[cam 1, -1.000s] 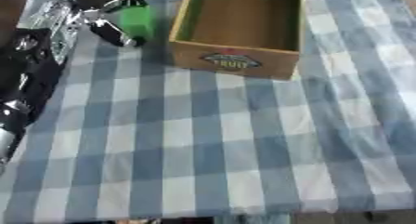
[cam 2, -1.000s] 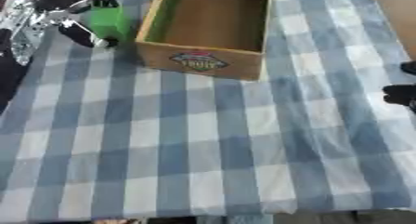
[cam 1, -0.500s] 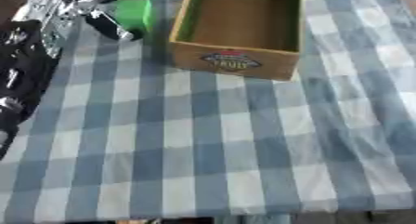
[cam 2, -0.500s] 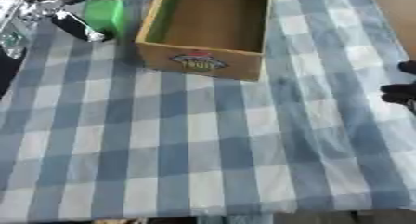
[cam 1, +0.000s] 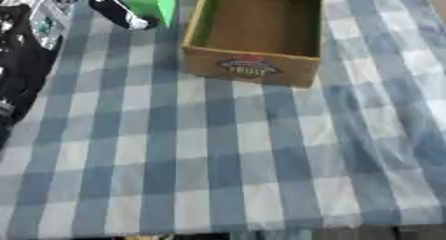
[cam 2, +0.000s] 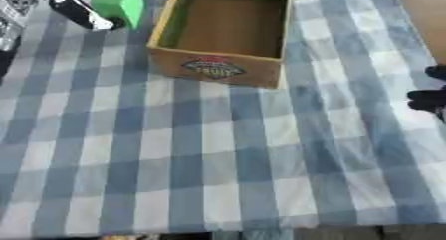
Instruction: Pick up objects on the table and place them in the box.
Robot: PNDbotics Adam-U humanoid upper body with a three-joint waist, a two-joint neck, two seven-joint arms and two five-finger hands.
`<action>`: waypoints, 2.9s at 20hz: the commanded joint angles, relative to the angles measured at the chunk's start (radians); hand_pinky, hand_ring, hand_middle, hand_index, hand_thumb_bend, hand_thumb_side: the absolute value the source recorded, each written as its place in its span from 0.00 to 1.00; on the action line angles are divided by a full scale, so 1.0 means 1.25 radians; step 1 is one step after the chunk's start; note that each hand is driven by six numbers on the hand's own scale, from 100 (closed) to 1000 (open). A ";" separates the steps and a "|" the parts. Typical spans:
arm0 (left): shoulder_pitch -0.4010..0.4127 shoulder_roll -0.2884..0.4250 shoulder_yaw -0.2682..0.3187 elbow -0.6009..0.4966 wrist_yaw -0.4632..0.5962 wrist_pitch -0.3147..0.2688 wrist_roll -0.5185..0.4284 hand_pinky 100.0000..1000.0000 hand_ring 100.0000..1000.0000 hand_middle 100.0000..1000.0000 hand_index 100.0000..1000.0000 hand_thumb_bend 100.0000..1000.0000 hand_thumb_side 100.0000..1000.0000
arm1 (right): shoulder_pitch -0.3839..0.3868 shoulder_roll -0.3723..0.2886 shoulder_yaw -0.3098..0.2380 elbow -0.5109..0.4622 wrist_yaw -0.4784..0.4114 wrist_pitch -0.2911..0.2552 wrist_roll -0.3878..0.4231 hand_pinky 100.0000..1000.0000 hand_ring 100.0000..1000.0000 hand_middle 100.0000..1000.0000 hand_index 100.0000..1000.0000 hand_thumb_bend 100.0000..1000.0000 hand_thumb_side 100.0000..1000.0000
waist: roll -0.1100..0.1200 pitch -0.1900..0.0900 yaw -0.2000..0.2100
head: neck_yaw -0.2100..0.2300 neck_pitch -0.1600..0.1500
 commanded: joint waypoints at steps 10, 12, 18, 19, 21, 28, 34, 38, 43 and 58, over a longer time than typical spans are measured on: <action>-0.083 -0.053 -0.045 -0.106 0.109 0.001 -0.056 0.67 0.51 0.41 0.68 0.31 0.06 | 0.000 -0.016 0.001 -0.006 -0.005 -0.001 0.005 0.65 0.65 0.79 0.83 0.00 0.64 | -0.006 -0.025 -0.003 | 0.011 0.004; -0.093 -0.078 -0.051 -0.097 0.104 -0.002 -0.059 0.67 0.51 0.41 0.68 0.30 0.06 | 0.000 -0.015 0.003 -0.005 -0.006 -0.001 0.007 0.65 0.65 0.79 0.83 0.00 0.64 | -0.007 -0.025 -0.005 | 0.015 0.004; -0.118 -0.150 -0.064 -0.062 0.076 -0.015 -0.058 0.68 0.52 0.42 0.69 0.27 0.06 | -0.003 -0.013 0.013 -0.004 -0.010 -0.001 0.017 0.65 0.65 0.79 0.83 0.00 0.64 | -0.009 -0.024 -0.014 | 0.029 0.003; -0.120 -0.160 -0.065 -0.056 0.070 -0.017 -0.057 0.68 0.52 0.42 0.69 0.26 0.06 | -0.003 -0.013 0.014 -0.004 -0.011 -0.001 0.018 0.65 0.65 0.79 0.83 0.00 0.64 | -0.009 -0.024 -0.016 | 0.031 0.003; -0.123 -0.182 -0.068 -0.043 0.055 -0.021 -0.053 0.68 0.52 0.42 0.69 0.26 0.06 | -0.004 -0.012 0.016 -0.004 -0.012 -0.001 0.021 0.65 0.65 0.79 0.83 0.00 0.64 | -0.010 -0.023 -0.021 | 0.036 0.002; -0.112 -0.247 -0.077 0.004 -0.030 -0.035 -0.027 0.68 0.53 0.44 0.70 0.27 0.08 | -0.008 -0.008 0.023 -0.004 -0.015 -0.001 0.028 0.65 0.65 0.79 0.83 0.00 0.64 | -0.012 -0.017 -0.036 | 0.048 -0.009; -0.099 -0.280 -0.081 0.042 -0.104 -0.041 0.010 0.69 0.56 0.47 0.73 0.31 0.10 | -0.011 -0.005 0.025 -0.004 -0.016 -0.001 0.031 0.65 0.65 0.79 0.83 0.00 0.64 | -0.012 -0.014 -0.040 | 0.052 -0.018; -0.091 -0.292 -0.082 0.063 -0.145 -0.043 0.034 0.72 0.64 0.55 0.78 0.40 0.13 | -0.012 -0.004 0.025 -0.004 -0.016 -0.001 0.032 0.65 0.65 0.79 0.83 0.00 0.64 | -0.013 -0.013 -0.041 | 0.053 -0.021; -0.086 -0.293 -0.078 0.073 -0.186 -0.036 0.062 0.78 0.72 0.66 0.83 0.60 0.15 | -0.012 -0.003 0.024 -0.004 -0.016 -0.001 0.030 0.65 0.65 0.79 0.83 0.00 0.64 | -0.013 -0.012 -0.041 | 0.052 -0.024; -0.082 -0.246 -0.026 0.093 -0.224 0.028 0.172 0.83 0.78 0.77 0.89 0.67 0.23 | -0.011 -0.002 0.020 -0.004 -0.015 0.000 0.026 0.65 0.65 0.79 0.83 0.00 0.64 | -0.011 -0.012 -0.035 | 0.040 -0.023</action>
